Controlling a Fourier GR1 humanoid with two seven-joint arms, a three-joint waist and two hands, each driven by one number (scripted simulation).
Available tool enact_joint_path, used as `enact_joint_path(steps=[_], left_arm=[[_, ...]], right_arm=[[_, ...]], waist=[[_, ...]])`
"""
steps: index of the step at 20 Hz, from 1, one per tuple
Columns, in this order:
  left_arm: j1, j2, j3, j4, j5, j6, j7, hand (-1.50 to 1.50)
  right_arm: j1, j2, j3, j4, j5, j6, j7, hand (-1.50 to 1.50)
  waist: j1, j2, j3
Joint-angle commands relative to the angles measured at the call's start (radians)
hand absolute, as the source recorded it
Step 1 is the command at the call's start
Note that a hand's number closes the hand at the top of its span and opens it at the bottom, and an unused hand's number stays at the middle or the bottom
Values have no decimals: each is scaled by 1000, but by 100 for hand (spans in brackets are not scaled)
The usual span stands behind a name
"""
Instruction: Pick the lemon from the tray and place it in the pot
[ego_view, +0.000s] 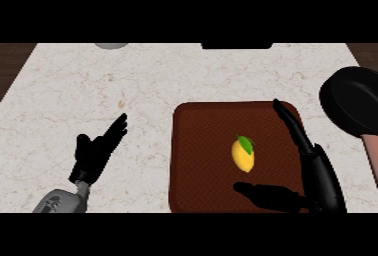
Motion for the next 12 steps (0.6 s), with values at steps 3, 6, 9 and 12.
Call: enact_joint_path(steps=[3, 6, 9, 12], left_arm=[[-12, 19, 36, -43, 17, -50, 46, 0], [-15, -11, 18, -21, -13, -40, 24, 0], [-44, -39, 17, 27, -33, -24, 9, 0], [30, -7, 20, -18, -22, -58, -4, 0]], right_arm=[[-93, 25, -28, -51, -26, 129, 310, -150], [-120, 64, -33, 68, -69, 149, 341, -150], [-215, 68, -14, 154, -117, 252, 423, -150], [-122, 18, 37, 207, -118, 320, 360, -150]], waist=[[17, 3, 2], [18, 5, 2], [22, 8, 2], [22, 5, 3]])
